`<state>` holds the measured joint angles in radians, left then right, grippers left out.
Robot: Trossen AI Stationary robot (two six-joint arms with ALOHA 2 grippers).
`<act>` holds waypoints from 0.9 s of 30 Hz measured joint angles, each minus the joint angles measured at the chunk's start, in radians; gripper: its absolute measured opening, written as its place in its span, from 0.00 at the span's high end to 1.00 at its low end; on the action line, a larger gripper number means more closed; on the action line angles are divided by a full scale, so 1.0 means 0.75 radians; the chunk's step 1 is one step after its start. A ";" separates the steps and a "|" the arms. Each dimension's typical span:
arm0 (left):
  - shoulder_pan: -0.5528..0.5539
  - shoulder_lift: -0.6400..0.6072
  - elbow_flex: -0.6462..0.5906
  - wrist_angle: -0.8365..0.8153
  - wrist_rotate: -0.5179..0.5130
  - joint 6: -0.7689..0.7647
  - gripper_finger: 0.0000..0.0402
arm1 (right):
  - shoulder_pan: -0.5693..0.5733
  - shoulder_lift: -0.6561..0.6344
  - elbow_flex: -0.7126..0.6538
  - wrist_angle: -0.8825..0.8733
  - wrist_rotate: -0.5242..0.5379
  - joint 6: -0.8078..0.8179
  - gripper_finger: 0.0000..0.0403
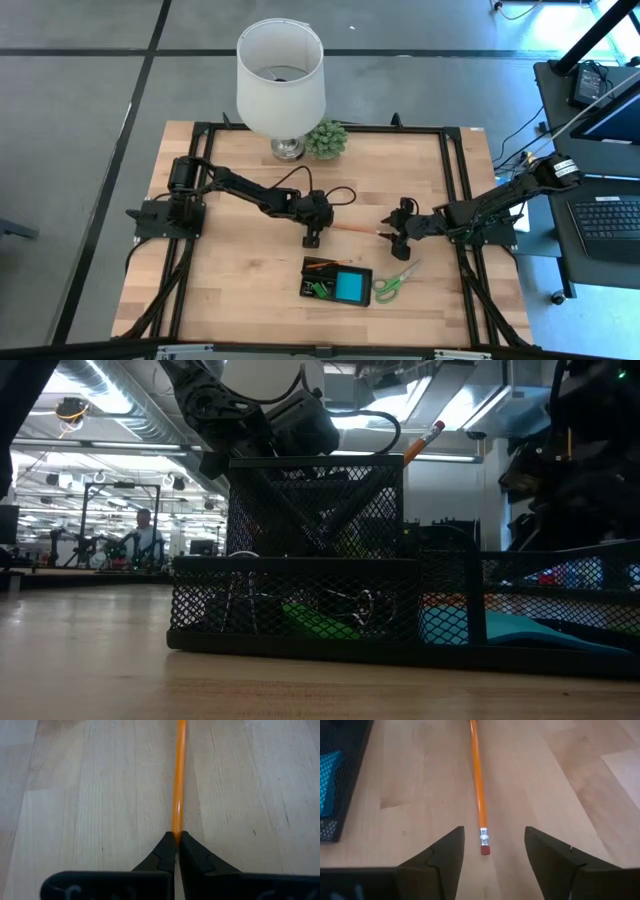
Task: Pick and place office supplies into organizer
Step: Put the orange pencil into the desk organizer
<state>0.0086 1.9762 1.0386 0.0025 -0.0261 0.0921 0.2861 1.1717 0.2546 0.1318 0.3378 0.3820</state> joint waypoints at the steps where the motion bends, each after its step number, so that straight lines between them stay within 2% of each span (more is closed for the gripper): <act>1: 0.001 0.000 0.000 0.000 0.000 0.000 0.99 | -0.002 0.000 0.000 0.000 0.000 0.001 0.48; 7: 0.001 0.000 0.000 0.000 0.000 0.000 0.99 | -0.014 0.025 0.000 0.022 0.000 0.001 0.48; 20: 0.001 0.000 0.000 0.000 0.000 0.000 0.99 | -0.013 0.277 0.001 0.172 0.009 0.043 0.49; 23: 0.001 0.000 0.000 -0.001 0.000 0.000 0.99 | -0.014 0.290 0.002 0.179 0.002 0.043 0.52; 27: 0.001 0.000 0.000 -0.001 -0.002 0.000 0.99 | -0.015 0.291 0.002 0.195 -0.005 0.029 0.63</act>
<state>0.0093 1.9762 1.0386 0.0021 -0.0277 0.0925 0.2749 1.3899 0.2562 0.2782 0.3343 0.4035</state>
